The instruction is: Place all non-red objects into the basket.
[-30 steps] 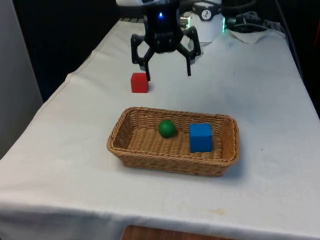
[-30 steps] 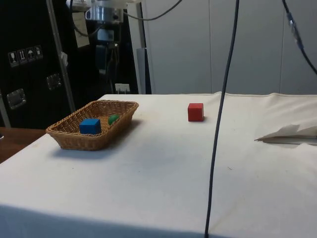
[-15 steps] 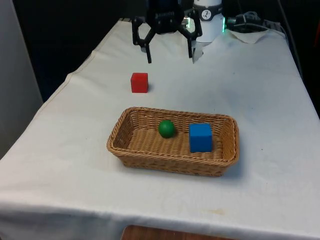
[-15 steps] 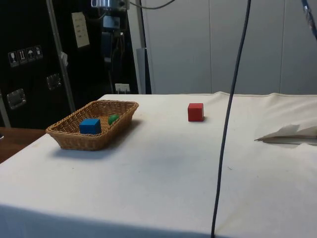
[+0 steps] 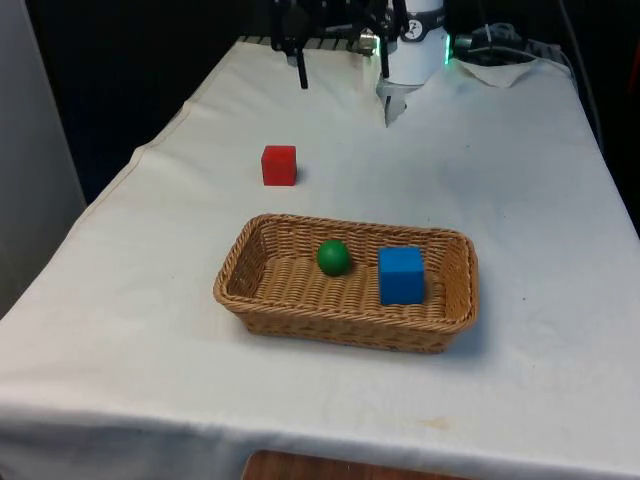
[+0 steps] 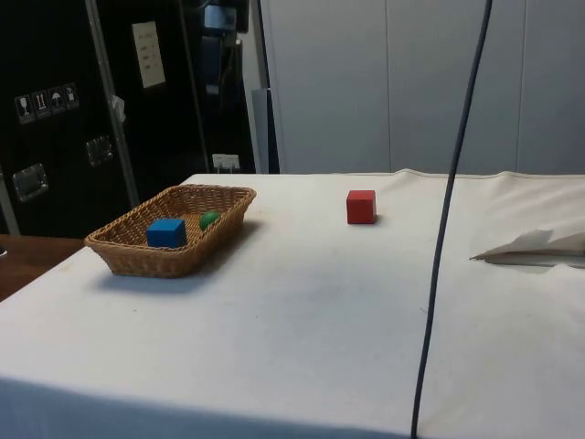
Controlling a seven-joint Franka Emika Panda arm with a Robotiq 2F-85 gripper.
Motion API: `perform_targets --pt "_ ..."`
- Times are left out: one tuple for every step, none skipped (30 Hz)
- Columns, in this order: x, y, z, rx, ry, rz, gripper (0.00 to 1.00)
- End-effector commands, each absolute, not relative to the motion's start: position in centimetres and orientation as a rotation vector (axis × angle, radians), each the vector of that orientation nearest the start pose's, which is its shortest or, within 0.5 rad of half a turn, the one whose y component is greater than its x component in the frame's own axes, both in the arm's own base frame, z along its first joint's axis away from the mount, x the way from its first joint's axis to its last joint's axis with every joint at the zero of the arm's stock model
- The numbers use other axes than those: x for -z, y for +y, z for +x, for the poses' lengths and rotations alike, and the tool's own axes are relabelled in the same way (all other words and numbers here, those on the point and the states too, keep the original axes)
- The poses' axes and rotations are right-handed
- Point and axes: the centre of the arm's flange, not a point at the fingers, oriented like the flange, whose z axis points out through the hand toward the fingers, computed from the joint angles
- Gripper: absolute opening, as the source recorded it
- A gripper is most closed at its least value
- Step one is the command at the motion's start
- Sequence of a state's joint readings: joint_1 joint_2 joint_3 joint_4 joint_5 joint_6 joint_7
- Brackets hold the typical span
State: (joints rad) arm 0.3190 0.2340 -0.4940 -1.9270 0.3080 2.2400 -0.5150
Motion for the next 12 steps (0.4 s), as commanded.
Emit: perform_targets --pt "-39.6 -8.5 60.5 0.231 -0.268 -3.037 1.0" --pt "-39.8 -8.4 60.1 0.231 -0.269 -3.038 1.0" --pt "-39.5 -8.5 60.5 0.237 -0.272 -3.025 1.0" --pt "-39.8 -8.4 60.1 0.231 -0.269 -3.038 1.0" --pt "-39.9 -8.5 60.0 0.231 -0.27 -3.041 1.0" --pt "-40.3 -8.3 59.8 0.233 -0.273 -3.047 1.0" --pt "-40.4 -8.3 59.7 0.234 -0.272 -3.05 1.0" --pt "-40.5 -8.2 59.7 0.236 -0.274 -3.052 1.0" --pt "-40.5 -8.1 59.6 0.235 -0.273 -3.055 1.0" --pt "-40.6 -8.1 59.6 0.237 -0.273 -3.058 1.0" --pt "-40.6 -8.0 59.5 0.236 -0.27 -3.059 1.0" --pt "-40.7 -7.9 59.5 0.236 -0.277 -3.048 1.0"
